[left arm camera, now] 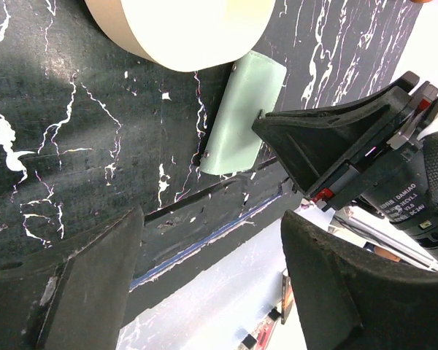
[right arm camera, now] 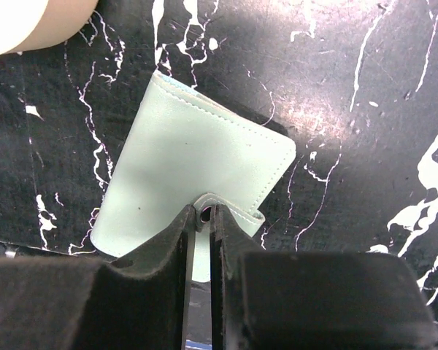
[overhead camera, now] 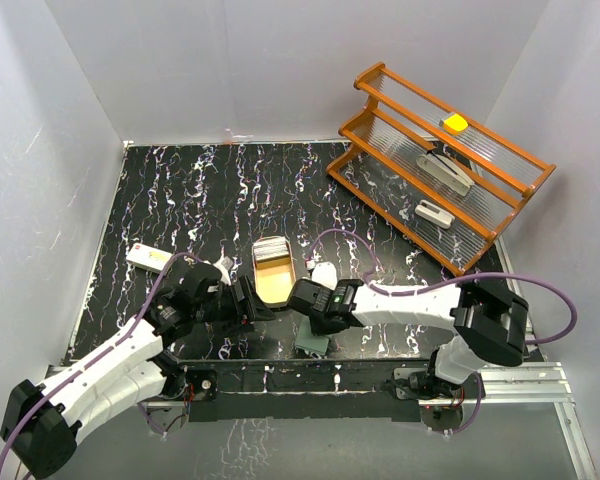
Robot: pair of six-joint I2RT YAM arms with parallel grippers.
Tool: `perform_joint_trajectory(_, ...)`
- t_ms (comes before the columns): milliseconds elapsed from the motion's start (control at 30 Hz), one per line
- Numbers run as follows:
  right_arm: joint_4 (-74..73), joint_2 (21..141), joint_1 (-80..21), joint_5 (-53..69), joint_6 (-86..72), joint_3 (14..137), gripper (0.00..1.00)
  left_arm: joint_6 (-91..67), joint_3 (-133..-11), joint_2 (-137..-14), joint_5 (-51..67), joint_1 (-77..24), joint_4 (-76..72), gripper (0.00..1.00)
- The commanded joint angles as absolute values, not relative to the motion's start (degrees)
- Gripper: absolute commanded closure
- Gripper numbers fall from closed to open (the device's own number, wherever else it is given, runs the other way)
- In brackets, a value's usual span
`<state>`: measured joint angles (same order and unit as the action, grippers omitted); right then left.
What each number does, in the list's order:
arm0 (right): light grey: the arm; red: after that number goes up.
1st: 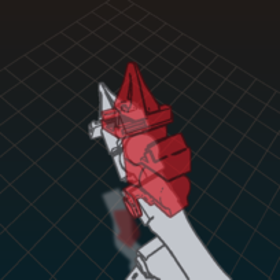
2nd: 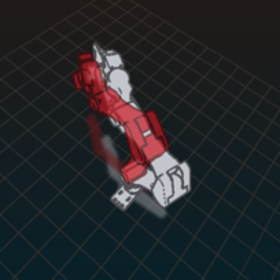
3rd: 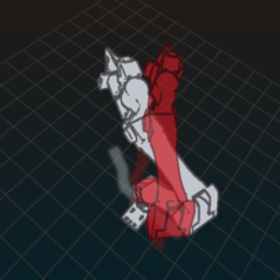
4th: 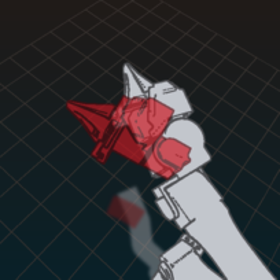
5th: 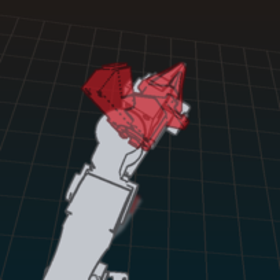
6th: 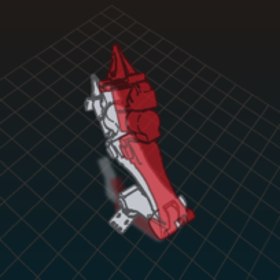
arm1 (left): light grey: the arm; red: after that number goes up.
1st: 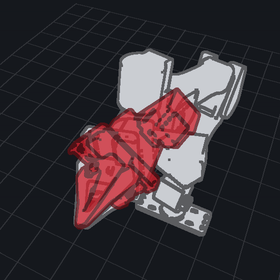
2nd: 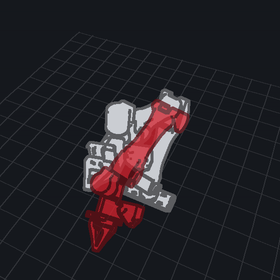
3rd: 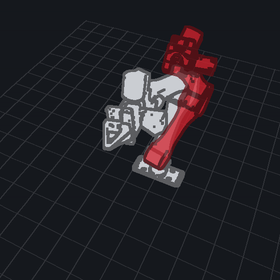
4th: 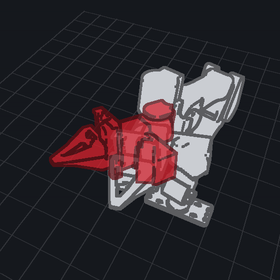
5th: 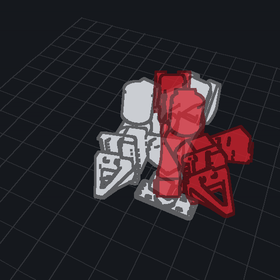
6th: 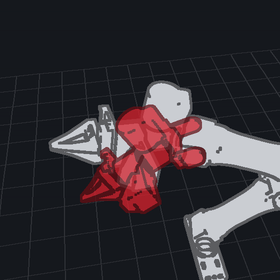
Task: Put the credit cards into the card holder
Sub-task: Open the card holder at the center of the board.
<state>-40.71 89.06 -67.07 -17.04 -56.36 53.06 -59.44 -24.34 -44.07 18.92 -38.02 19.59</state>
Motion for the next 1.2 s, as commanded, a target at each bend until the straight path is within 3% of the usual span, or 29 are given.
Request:
perform_joint_trajectory(0, -31.3, 84.9, -67.0, -18.0, -51.0, 50.1, 1.00, -59.5, -25.6, -45.0, 21.0, -38.5, 19.0, 0.27)
perform_joint_trajectory(367, -16.5, 75.2, -67.0, -10.9, -49.2, 39.0, 1.00, -65.2, -21.7, -48.7, 26.4, -40.9, 5.8, 0.40)
perform_joint_trajectory(900, -5.5, 71.3, -67.0, -6.9, -51.5, 34.1, 1.00, -65.4, -22.7, -58.5, 20.2, -47.9, 3.0, 0.35)
perform_joint_trajectory(1167, -5.8, 71.1, -67.0, -6.8, -51.8, 33.9, 1.00, -66.6, -21.9, -59.8, 18.8, -50.2, 0.1, 0.47)
